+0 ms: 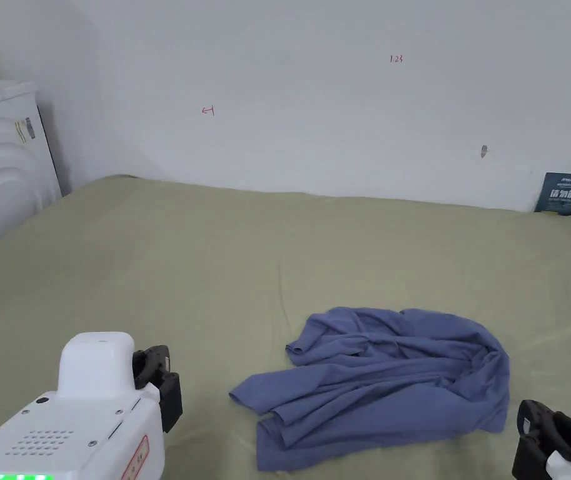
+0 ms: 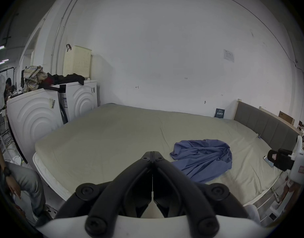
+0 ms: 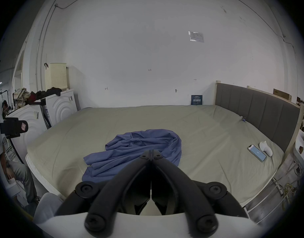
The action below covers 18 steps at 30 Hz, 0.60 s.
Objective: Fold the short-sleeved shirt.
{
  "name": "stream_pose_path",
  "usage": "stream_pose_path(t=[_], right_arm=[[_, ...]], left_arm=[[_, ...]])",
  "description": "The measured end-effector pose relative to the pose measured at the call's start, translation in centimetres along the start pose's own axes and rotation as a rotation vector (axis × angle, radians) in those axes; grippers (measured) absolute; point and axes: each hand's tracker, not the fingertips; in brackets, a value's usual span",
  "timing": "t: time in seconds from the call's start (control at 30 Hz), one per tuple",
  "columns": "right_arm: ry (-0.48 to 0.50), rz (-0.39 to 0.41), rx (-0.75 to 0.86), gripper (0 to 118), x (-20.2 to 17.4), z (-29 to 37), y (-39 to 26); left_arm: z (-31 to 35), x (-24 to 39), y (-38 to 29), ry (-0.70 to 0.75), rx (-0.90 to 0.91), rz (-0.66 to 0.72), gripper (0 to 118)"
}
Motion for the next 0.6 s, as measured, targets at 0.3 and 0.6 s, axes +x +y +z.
stream_pose_path(t=[0.3, 0.6], right_arm=[[0.008, -0.016, -0.041, 1, -0.3, -2.6, -0.8], [0.003, -0.026, -0.132, 1, -0.3, -7.0, -2.5]], left_arm=[[-9.5, -0.2, -0.3, -0.081, -0.233, -0.076, 0], [-25.0, -0.5, -4.0, -0.106, -0.523, 0.001, 0]])
